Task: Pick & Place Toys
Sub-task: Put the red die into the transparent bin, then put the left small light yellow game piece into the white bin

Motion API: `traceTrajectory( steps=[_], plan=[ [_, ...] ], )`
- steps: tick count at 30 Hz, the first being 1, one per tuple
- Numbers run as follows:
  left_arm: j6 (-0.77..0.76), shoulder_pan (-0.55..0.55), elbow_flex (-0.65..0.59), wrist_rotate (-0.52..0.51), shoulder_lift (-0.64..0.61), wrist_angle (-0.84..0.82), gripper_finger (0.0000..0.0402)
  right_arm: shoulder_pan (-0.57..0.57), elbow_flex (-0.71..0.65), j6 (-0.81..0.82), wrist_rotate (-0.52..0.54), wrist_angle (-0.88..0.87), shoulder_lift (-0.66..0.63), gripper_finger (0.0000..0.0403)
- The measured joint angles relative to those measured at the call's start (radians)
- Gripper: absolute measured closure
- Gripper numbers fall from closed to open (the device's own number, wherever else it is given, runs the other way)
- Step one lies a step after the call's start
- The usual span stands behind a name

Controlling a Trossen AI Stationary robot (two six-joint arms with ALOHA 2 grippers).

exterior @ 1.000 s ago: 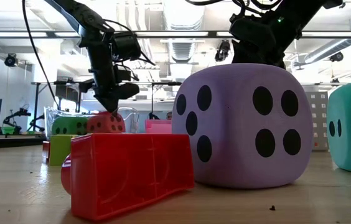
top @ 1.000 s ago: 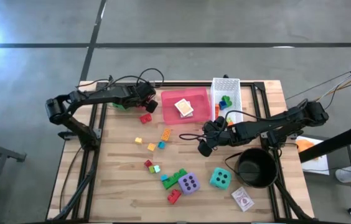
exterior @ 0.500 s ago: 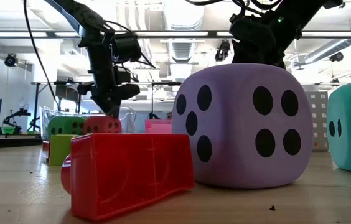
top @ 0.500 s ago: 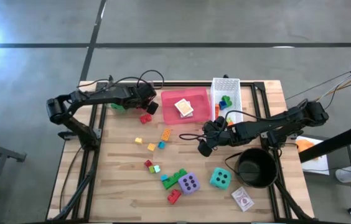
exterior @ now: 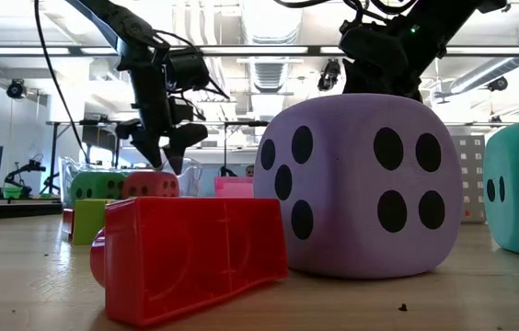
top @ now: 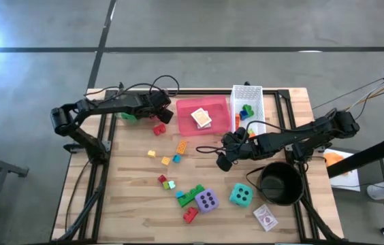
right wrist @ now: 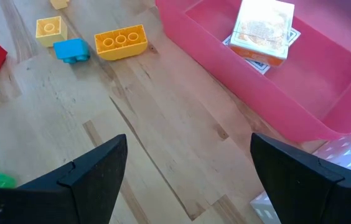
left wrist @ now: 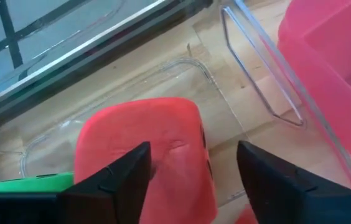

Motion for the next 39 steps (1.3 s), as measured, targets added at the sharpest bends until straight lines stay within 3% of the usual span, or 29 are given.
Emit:
traceTrajectory(
  steps=[5, 14, 18, 28, 34, 39],
  plan=[
    [-0.016, -0.003, 0.020, 0.052, -0.017, -0.003, 0.0131, 0.000, 0.000, 0.000, 0.000, 0.000, 0.000, 0.0069],
    [-0.034, -0.083, 0.033, 0.089, -0.142, -0.134, 0.0126, 0.000, 0.000, 0.000, 0.000, 0.000, 0.000, 0.0069],
    [-0.123, -0.199, 0.027, 0.113, -0.182, -0.219, 0.0126, 0.000, 0.000, 0.000, 0.000, 0.000, 0.000, 0.0069],
    [-0.045, -0.560, -0.012, 0.115, -0.180, -0.272, 0.0126, 0.000, 0.000, 0.000, 0.000, 0.000, 0.000, 0.0069],
    [0.049, -0.669, -0.109, 0.112, -0.180, -0.270, 0.0126, 0.000, 0.000, 0.000, 0.000, 0.000, 0.000, 0.0069],
    [0.085, -0.685, -0.185, 0.105, -0.180, -0.236, 0.0126, 0.000, 0.000, 0.000, 0.000, 0.001, 0.000, 0.0069]
  ],
)
